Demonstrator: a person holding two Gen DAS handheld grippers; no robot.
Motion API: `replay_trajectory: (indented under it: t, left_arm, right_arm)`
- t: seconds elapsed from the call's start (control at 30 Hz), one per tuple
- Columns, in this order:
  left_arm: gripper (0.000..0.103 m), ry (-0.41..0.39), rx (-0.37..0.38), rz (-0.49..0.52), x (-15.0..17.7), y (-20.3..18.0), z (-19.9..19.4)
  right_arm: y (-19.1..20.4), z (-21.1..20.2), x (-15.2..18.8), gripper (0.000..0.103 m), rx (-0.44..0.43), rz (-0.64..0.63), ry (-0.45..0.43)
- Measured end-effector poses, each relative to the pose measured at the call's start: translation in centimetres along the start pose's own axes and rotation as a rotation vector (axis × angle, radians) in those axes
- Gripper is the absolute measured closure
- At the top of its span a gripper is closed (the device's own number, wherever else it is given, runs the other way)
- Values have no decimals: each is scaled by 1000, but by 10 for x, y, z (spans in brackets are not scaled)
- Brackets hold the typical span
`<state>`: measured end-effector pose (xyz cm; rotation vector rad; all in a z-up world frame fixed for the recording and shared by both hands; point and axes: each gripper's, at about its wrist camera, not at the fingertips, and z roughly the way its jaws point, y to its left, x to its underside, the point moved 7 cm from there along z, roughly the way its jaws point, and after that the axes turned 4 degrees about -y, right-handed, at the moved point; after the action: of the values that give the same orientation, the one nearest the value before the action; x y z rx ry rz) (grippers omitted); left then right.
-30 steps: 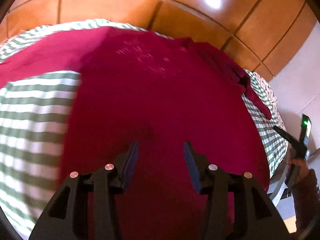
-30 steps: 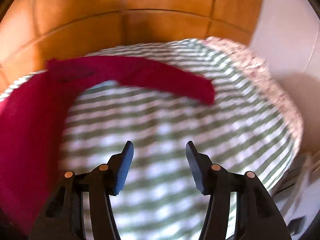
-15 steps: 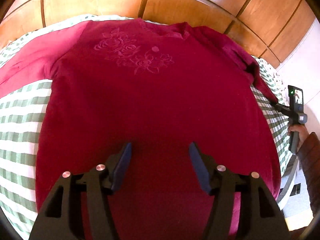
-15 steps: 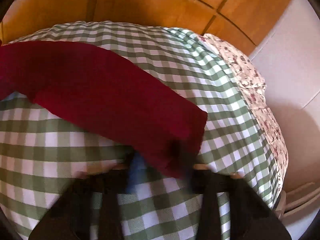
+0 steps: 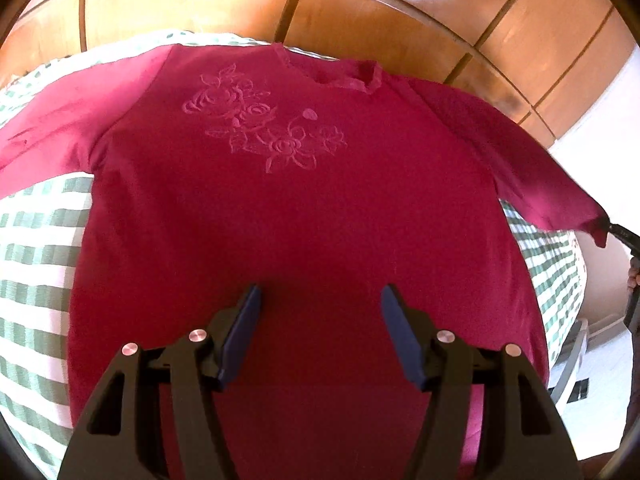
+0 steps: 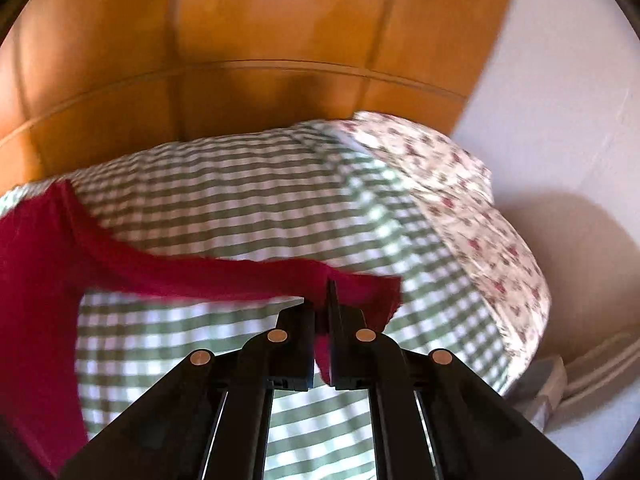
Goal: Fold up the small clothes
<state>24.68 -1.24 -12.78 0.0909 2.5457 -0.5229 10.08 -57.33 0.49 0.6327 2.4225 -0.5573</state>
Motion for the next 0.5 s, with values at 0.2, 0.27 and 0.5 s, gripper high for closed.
replay_trajectory:
  t: [0.2, 0.27, 0.5]
  left_arm:
    - [40, 6, -20, 13, 0, -2, 0]
    - [39, 7, -26, 13, 0, -1, -1]
    - [34, 5, -29, 8, 3, -1, 3]
  right_arm:
    - [-18, 93, -1, 99, 31, 135, 158]
    - [-23, 114, -1, 78, 20, 229, 153]
    - [-29, 98, 39, 33, -127, 534, 92]
